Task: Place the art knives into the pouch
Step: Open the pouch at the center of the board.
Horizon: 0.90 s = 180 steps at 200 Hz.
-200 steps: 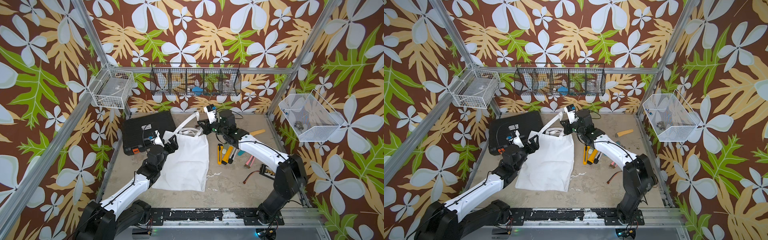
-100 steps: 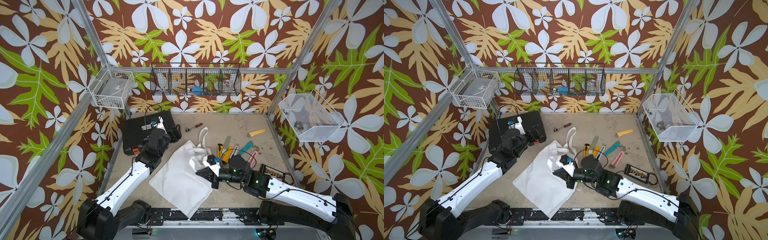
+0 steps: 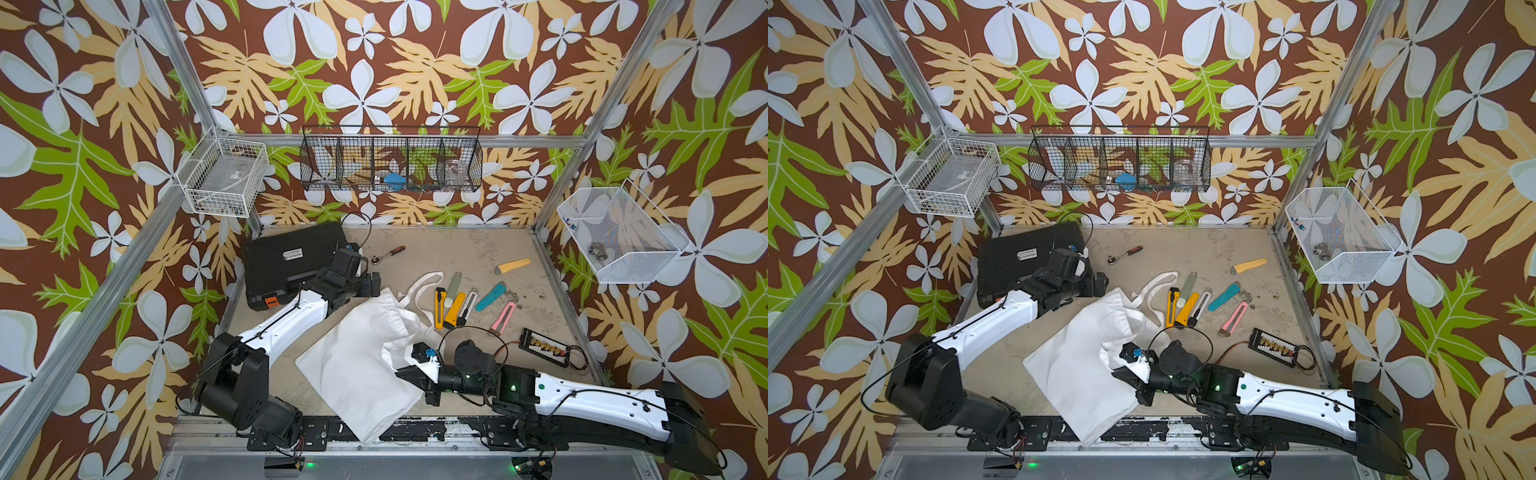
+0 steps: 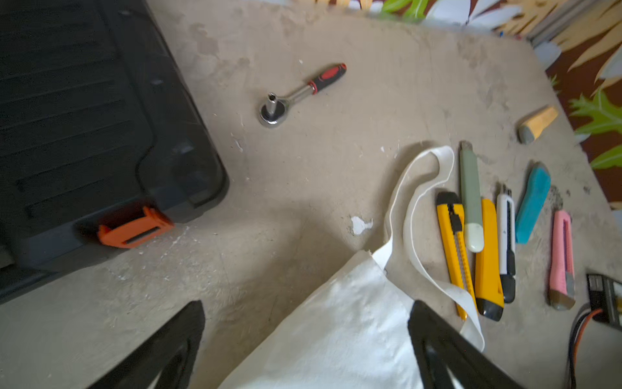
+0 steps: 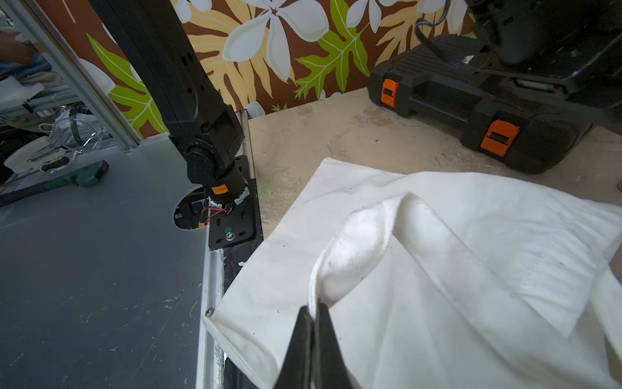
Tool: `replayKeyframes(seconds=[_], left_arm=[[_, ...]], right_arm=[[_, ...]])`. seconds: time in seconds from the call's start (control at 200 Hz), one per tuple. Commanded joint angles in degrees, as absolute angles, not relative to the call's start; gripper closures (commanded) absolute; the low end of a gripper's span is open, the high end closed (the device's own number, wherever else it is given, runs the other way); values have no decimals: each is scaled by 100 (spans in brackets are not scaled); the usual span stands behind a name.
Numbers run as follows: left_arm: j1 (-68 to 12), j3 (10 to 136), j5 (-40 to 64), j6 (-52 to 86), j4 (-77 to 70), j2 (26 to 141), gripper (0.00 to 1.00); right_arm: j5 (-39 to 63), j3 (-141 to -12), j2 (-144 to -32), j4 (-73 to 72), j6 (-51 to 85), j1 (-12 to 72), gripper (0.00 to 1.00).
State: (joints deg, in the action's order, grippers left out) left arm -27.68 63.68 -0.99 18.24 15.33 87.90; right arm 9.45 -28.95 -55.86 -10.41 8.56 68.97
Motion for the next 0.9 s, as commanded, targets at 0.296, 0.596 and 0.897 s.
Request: replayKeyframes(seconds=[0.296, 0.596, 0.897], left_arm=[[-2951, 7101, 539, 1162, 2191, 9799, 0], [-3207, 7176, 765, 1036, 2312, 10610, 7], [-3208, 7774, 546, 1297, 2341, 10258, 100]], right_arm=[[370, -2813, -5467, -601, 842, 6894, 100], [418, -2821, -5799, -659, 835, 6892, 100], [-21, -2631, -5576, -723, 947, 6895, 100]])
